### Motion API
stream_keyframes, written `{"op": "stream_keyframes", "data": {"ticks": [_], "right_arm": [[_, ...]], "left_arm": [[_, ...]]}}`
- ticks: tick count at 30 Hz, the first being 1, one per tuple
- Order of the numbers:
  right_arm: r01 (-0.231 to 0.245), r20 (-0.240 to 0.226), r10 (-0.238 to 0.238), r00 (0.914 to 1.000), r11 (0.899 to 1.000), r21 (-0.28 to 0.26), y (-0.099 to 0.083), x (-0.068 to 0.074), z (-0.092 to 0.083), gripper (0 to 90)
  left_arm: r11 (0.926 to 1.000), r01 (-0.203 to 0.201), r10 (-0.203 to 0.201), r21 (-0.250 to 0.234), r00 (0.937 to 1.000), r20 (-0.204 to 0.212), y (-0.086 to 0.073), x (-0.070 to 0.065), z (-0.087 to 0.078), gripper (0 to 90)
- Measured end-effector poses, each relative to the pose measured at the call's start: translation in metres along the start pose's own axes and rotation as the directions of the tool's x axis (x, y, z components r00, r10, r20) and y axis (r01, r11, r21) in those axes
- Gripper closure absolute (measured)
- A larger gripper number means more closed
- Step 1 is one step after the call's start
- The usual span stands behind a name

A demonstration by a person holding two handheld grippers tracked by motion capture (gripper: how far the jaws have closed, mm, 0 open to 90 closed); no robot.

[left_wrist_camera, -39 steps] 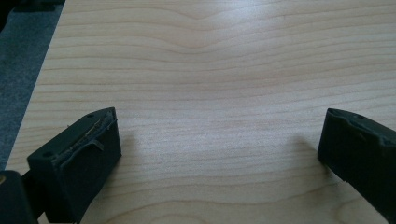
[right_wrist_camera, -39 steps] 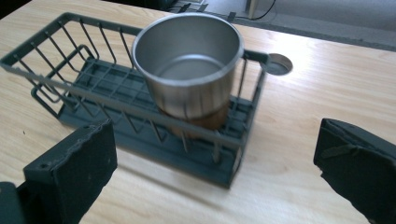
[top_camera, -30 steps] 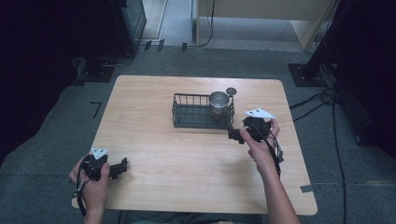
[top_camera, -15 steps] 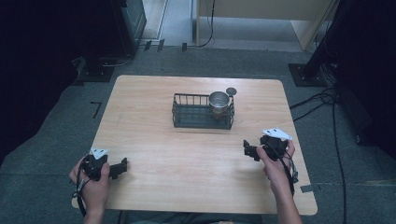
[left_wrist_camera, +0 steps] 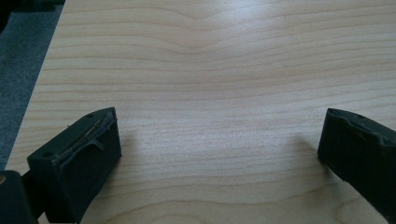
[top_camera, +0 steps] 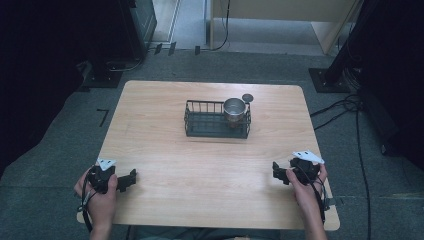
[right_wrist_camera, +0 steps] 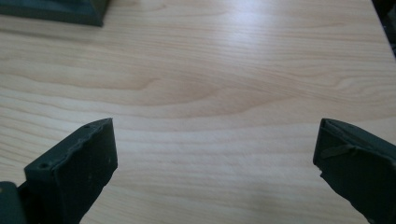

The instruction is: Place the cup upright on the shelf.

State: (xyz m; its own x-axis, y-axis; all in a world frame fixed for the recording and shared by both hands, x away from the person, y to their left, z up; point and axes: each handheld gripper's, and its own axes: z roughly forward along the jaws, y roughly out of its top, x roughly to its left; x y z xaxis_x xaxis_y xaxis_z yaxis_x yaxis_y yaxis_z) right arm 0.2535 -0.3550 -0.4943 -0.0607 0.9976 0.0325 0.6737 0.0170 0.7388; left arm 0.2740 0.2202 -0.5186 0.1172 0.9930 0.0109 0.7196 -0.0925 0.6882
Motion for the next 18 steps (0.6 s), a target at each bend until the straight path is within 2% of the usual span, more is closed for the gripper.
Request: {"op": "stream_keyframes", "data": {"ticks": [18], "right_arm": [[-0.03,0.065,0.026,0.9975,0.998,0.049,-0.034,-0.024,-0.006,0.0]], "left_arm": [[1.0,0.0,0.0,0.0,1.0,0.0,0.0,0.0,0.0,0.0]]}}
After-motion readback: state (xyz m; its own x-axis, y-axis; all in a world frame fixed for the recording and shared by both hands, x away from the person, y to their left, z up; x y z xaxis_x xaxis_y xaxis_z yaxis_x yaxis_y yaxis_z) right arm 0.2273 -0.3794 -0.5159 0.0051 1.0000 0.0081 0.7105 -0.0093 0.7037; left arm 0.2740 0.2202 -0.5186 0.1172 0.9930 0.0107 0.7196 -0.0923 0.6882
